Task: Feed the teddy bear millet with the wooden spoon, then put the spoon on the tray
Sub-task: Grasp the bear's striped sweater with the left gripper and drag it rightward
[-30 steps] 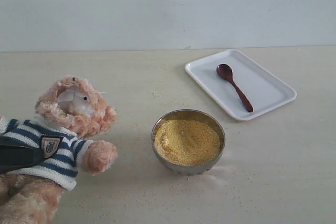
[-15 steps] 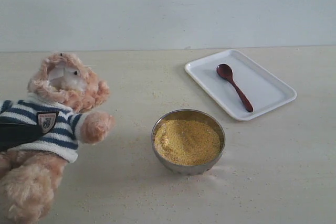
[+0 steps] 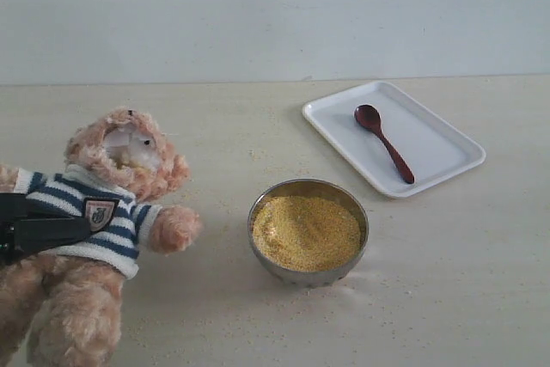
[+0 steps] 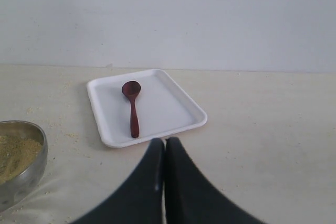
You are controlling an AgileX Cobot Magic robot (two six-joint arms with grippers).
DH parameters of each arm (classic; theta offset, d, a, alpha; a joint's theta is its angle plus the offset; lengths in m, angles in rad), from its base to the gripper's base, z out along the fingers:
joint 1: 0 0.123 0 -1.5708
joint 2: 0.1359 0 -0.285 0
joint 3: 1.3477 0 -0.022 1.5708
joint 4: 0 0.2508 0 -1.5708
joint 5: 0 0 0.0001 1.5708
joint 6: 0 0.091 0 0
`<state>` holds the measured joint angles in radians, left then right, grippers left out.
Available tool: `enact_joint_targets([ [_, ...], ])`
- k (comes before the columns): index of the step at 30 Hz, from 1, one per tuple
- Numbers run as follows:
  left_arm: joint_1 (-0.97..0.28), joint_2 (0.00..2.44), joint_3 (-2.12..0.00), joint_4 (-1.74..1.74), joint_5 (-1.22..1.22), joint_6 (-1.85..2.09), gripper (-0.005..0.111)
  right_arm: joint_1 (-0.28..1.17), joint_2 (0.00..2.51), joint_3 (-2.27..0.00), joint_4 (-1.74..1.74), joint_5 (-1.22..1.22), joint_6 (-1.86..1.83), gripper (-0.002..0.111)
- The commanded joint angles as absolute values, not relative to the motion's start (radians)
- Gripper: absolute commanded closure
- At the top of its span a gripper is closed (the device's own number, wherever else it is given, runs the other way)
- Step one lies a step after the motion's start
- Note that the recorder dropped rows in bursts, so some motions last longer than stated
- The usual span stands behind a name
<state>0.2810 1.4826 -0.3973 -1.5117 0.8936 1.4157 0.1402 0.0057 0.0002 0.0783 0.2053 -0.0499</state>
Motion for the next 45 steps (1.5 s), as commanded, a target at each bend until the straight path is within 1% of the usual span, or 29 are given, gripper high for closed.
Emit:
enact_joint_targets([
  [1,0.198,1.497,-0.403,-1.639,0.854,1.489,0.102,0.137,0.000,0.000,0.078,0.208,-0.050,0.108],
  [9,0.127,1.608,-0.403,-1.744,0.819,1.602,0.102,0.137,0.000,0.000,0.078,0.208,-0.050,0.108],
  [18,0.127,1.742,-0.441,-1.744,0.827,1.683,0.101,0.137,0.000,0.000,0.078,0.208,-0.050,0.108],
  [20,0.127,1.764,-0.454,-1.744,0.827,1.699,0.096,0.137,0.000,0.000,0.078,0.208,-0.050,0.108],
  [22,0.127,1.781,-0.467,-1.744,0.827,1.701,0.085,0.137,0.000,0.000,0.078,0.208,-0.050,0.108],
  [27,0.127,1.790,-0.487,-1.744,0.847,1.701,0.045,0.137,0.000,0.000,0.078,0.208,-0.050,0.108],
  [29,0.129,1.789,-0.490,-1.744,0.878,1.698,0.037,0.137,0.000,0.000,0.078,0.208,-0.050,0.108],
  [33,0.129,1.786,-0.490,-1.744,0.923,1.690,0.036,0.137,0.000,0.000,0.078,0.208,-0.050,0.108],
  [45,0.140,1.761,-0.490,-1.722,0.903,1.657,0.036,0.137,0.000,0.000,0.078,0.207,-0.048,0.108],
])
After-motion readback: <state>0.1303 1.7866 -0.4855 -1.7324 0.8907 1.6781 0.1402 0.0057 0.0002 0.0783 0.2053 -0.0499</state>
